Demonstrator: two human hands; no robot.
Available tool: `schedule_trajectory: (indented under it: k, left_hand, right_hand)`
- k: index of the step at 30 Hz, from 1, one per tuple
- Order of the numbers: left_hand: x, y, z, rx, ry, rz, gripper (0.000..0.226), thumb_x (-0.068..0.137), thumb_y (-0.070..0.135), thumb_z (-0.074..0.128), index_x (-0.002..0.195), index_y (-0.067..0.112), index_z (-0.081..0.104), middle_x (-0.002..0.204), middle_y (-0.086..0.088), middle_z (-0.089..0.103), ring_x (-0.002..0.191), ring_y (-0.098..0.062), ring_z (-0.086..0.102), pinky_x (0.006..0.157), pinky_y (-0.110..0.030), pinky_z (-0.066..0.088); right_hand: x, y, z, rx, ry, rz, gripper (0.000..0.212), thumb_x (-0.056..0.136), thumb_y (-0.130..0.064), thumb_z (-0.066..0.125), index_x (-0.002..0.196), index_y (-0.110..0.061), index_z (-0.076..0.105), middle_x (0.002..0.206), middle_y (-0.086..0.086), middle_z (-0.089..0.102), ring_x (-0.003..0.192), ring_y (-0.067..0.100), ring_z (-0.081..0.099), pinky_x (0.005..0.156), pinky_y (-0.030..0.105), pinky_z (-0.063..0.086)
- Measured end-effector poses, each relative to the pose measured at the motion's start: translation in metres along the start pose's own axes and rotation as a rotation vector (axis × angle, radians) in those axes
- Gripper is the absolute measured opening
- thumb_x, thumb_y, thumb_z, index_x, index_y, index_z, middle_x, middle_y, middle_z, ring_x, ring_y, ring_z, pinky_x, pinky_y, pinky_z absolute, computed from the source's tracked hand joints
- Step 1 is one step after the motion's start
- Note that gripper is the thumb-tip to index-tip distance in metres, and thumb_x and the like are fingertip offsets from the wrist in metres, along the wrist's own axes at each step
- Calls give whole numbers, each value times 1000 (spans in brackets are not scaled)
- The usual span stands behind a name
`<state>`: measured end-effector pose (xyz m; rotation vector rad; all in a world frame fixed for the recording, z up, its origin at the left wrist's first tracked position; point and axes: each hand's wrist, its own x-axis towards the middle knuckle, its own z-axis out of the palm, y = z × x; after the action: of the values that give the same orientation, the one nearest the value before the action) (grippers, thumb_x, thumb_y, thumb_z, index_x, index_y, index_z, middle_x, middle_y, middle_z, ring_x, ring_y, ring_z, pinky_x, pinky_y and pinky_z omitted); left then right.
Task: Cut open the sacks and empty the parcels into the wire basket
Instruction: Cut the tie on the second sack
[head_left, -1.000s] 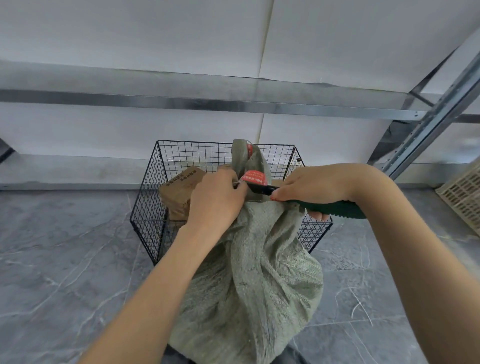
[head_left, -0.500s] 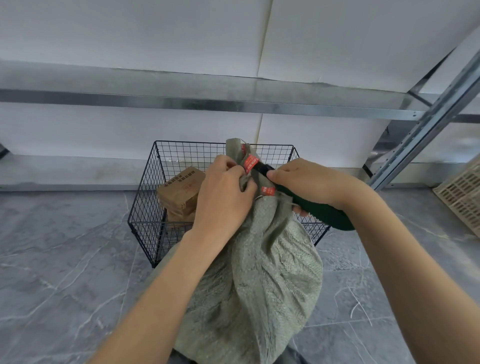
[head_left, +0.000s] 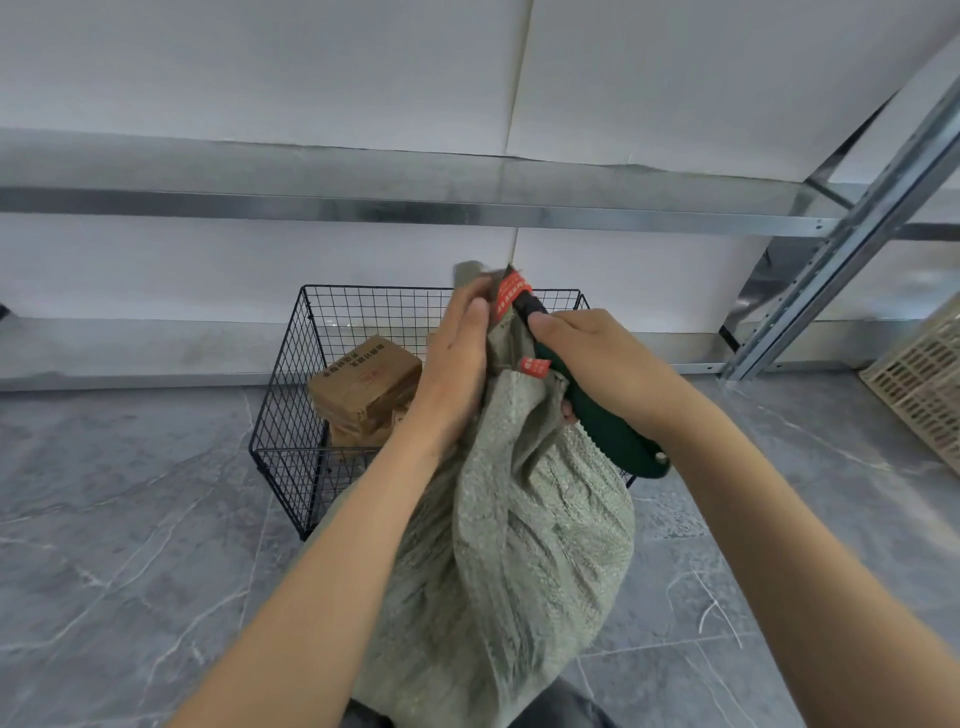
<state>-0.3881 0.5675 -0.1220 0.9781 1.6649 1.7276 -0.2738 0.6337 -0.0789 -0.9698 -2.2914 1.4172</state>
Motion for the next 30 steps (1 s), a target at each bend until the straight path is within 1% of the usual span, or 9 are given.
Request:
schedule_trajectory:
  k: [2, 4, 8, 10, 12, 15, 22, 27, 30]
  left_hand:
    - [3, 1, 4, -149, -70, -125, 46, 96, 41, 36, 111, 4, 59, 107, -28, 62, 93, -35, 60, 89, -56, 46]
    - [3, -1, 6, -84, -73, -166, 60, 91, 54, 37, 102, 0, 60, 100, -31, 62, 87, -42, 61, 87, -61, 46]
    - [0, 1, 9, 9, 36, -12, 48, 100, 38, 42, 84, -3, 62, 77, -23, 62, 67, -18, 55, 66, -29, 44]
    - [-3, 3, 11, 2, 91, 21, 40, 99, 30, 45, 72, 3, 57, 63, -11, 51, 54, -10, 44, 54, -19, 37]
    - [-4, 3, 15, -56, 141, -3, 34, 99, 26, 46, 74, 5, 56, 63, -7, 49, 50, -5, 43, 48, -13, 34]
    - [-8, -1, 19, -136, 176, -56, 31, 100, 21, 45, 80, 3, 59, 67, -7, 53, 52, -4, 47, 49, -11, 38]
    - [-7, -9, 16, -176, 310, -150, 37, 101, 25, 43, 68, 15, 58, 71, -5, 59, 71, -19, 54, 69, -30, 43]
    - [-13, 0, 11, -171, 266, -69, 50, 98, 37, 44, 82, -8, 59, 76, -14, 53, 69, -22, 47, 67, -35, 40]
    - [-14, 4, 5, -167, 217, -17, 55, 93, 46, 46, 87, -8, 58, 77, -12, 57, 71, -19, 54, 69, -34, 44]
  right_hand:
    - [0, 2, 2, -13, 30, -20, 33, 103, -31, 37, 80, -10, 50, 62, 13, 48, 37, 14, 49, 43, 23, 41]
    - [-1, 3, 5, -1, 60, -40, 36, 103, -30, 37, 76, -11, 50, 56, 10, 50, 38, 16, 49, 45, 24, 42]
    - [1, 10, 9, 114, 109, -38, 45, 102, -31, 38, 92, 9, 57, 72, 31, 58, 54, 32, 59, 52, 28, 44]
    - [2, 14, 16, 186, 143, -25, 47, 102, -31, 40, 95, 10, 59, 78, 27, 61, 64, 33, 59, 60, 31, 45]
    - [1, 18, 26, 256, 176, -15, 41, 101, -31, 41, 84, -2, 65, 75, 12, 64, 68, 23, 60, 68, 33, 45]
    - [-2, 22, 41, 336, 232, -5, 35, 101, -28, 41, 79, -8, 60, 71, 5, 59, 65, 16, 54, 68, 32, 41]
    - [-4, 16, 51, 371, 408, -98, 40, 103, -25, 38, 69, -15, 56, 67, 0, 56, 60, 8, 50, 56, 18, 40]
    - [-4, 13, 44, 394, 399, -31, 36, 97, -32, 49, 66, -16, 56, 64, 3, 54, 61, 13, 48, 62, 29, 38]
    - [-7, 12, 34, 364, 414, -69, 33, 91, -34, 60, 66, -14, 50, 56, -4, 48, 53, 11, 43, 54, 23, 35]
